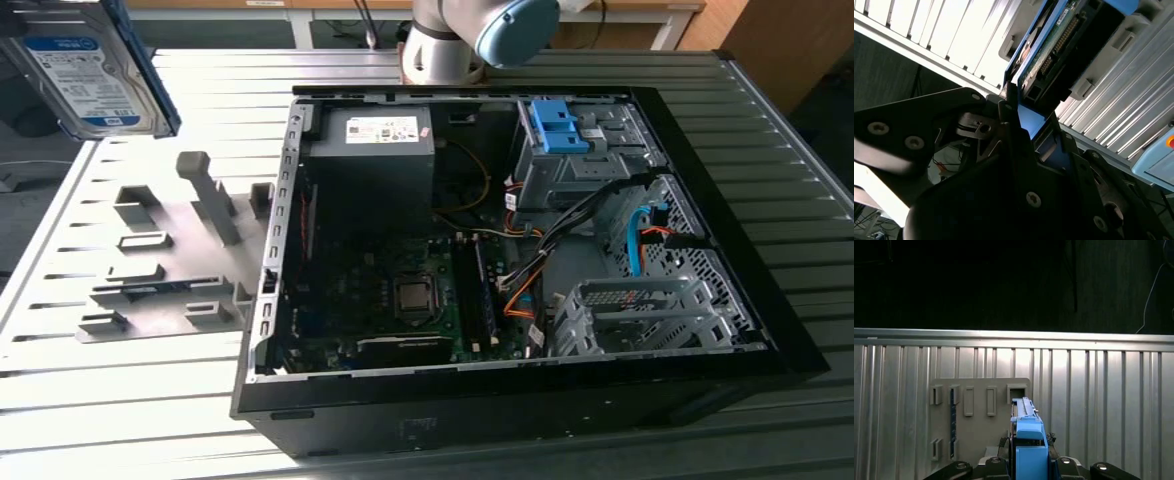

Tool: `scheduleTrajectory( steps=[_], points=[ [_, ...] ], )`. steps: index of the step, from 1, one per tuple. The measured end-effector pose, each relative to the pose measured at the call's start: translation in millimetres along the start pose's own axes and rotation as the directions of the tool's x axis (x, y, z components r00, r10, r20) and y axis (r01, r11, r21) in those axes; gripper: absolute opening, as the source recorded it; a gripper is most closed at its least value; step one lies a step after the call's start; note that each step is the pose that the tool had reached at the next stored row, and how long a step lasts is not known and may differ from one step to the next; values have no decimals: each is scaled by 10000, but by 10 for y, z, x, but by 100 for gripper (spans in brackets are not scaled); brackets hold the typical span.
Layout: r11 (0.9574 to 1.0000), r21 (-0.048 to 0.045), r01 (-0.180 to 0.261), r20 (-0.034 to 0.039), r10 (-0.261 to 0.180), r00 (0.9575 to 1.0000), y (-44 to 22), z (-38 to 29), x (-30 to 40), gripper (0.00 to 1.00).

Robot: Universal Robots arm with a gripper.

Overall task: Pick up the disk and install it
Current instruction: 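Pick up the disk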

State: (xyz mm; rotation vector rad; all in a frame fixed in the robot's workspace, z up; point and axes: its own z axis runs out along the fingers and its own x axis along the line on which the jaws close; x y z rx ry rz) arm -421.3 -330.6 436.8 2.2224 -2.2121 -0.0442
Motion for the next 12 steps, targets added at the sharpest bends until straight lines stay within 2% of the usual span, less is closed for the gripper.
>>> scheduleTrajectory(
  steps=[5,12],
  points=[
    [10000,0,0,0,0,10000,2,-70,-1,36],
    [10000,0,0,0,0,10000,2,-80,-1,36]
  ],
)
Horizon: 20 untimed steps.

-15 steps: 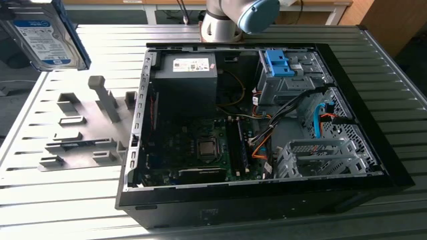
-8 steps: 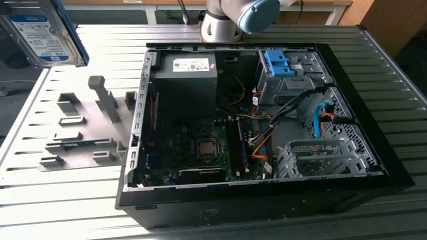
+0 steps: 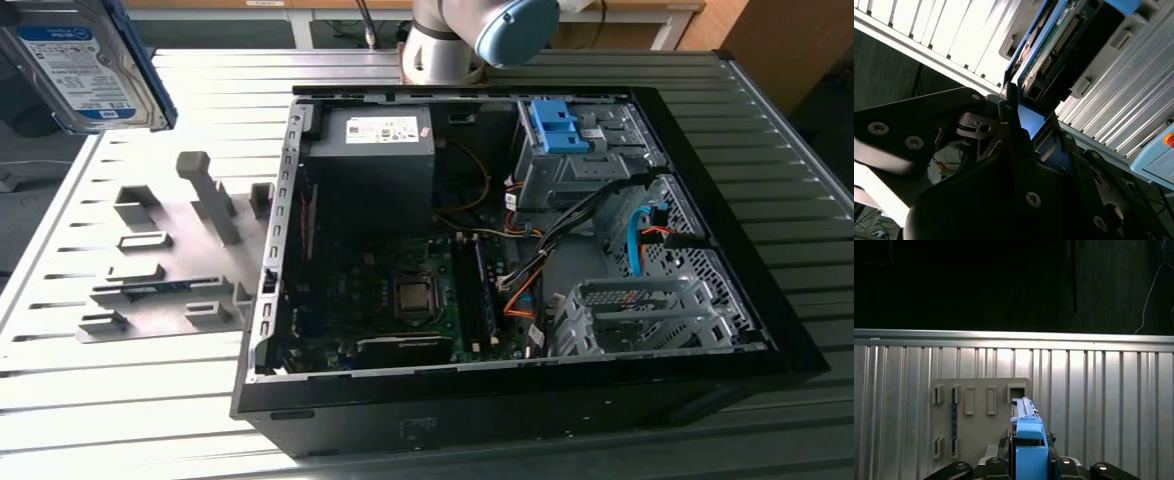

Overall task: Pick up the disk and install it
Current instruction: 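Pick up the disk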

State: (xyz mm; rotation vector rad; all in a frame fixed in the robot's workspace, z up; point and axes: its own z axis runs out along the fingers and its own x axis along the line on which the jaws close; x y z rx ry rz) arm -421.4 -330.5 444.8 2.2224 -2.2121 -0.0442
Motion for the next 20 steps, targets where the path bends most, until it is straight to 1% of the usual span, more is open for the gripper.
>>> scheduleTrajectory(
  steps=[6,9,17,20],
  points=[
    [10000,0,0,0,0,10000,0,-1,0,36],
    [10000,-1,0,0,0,10000,0,-16,0,36],
    [10000,0,0,0,0,10000,3,-141,-4,36],
    [10000,0,0,0,0,10000,5,-204,-5,36]
  ],
)
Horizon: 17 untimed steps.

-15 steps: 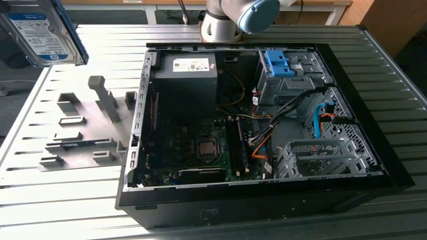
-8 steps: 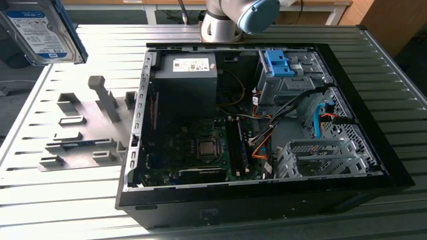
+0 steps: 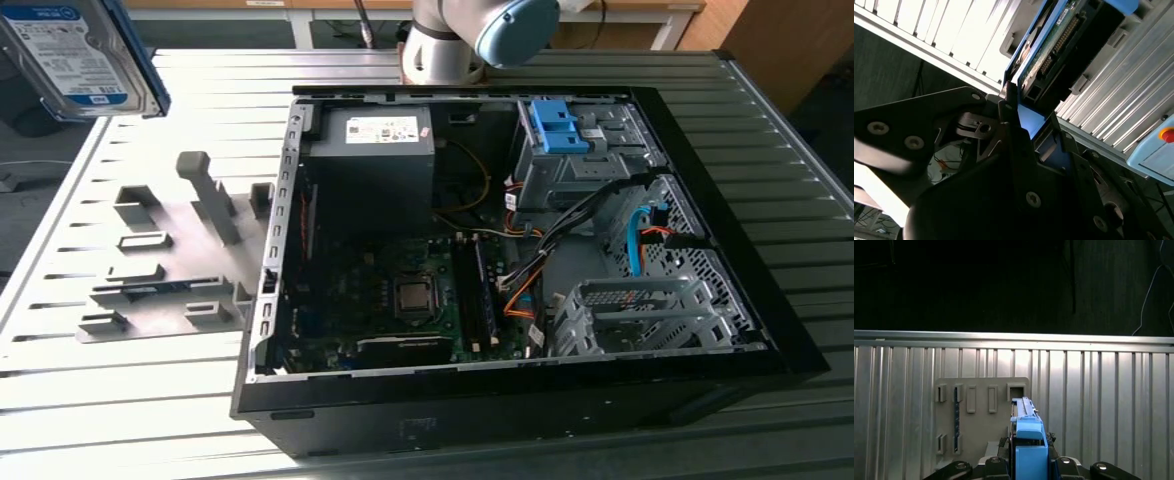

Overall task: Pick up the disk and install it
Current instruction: 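Pick up the disk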

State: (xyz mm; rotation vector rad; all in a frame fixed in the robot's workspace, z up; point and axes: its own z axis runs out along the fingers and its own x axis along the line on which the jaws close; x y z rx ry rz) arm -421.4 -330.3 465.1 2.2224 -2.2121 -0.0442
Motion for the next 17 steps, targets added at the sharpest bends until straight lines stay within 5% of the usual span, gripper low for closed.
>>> scheduleTrajectory(
  steps=[17],
  points=[
    [10000,0,0,0,0,10000,6,-240,-4,36]
  ],
)
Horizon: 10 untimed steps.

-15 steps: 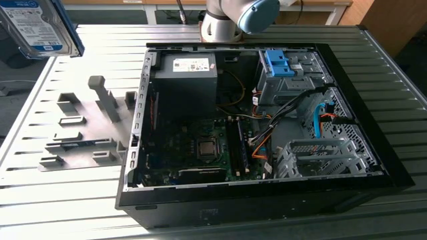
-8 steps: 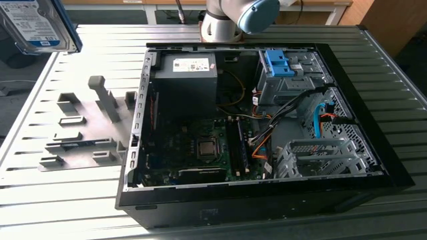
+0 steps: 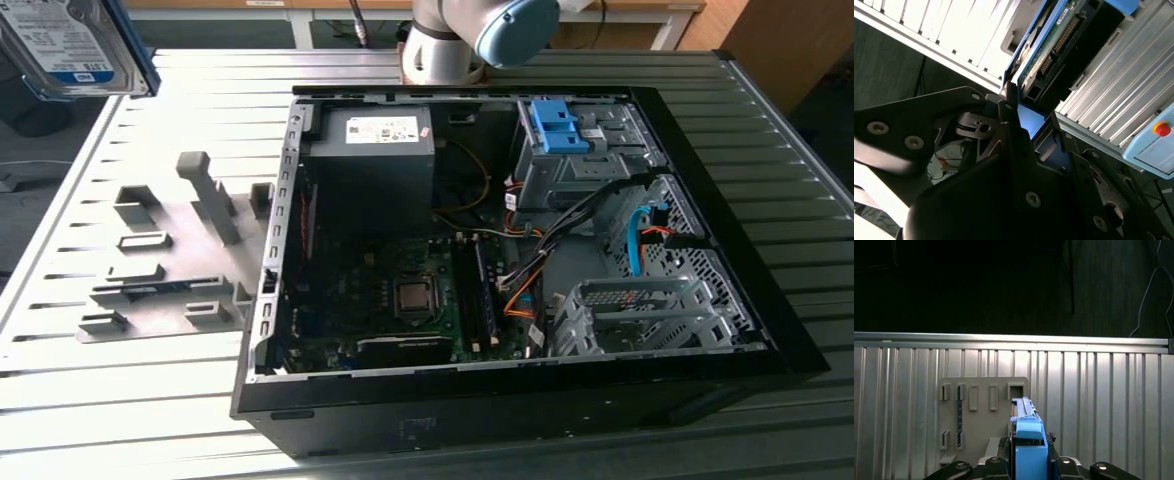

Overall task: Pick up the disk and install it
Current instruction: 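Pick up the disk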

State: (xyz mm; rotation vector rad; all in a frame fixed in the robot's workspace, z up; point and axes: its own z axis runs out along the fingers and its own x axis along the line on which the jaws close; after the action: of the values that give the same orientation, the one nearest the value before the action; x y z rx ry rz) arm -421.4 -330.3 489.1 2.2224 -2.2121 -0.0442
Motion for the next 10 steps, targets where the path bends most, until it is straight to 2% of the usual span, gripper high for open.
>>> scheduleTrajectory(
  steps=[10],
  points=[
    [10000,0,0,0,0,10000,3,-130,-3,36]
  ],
)
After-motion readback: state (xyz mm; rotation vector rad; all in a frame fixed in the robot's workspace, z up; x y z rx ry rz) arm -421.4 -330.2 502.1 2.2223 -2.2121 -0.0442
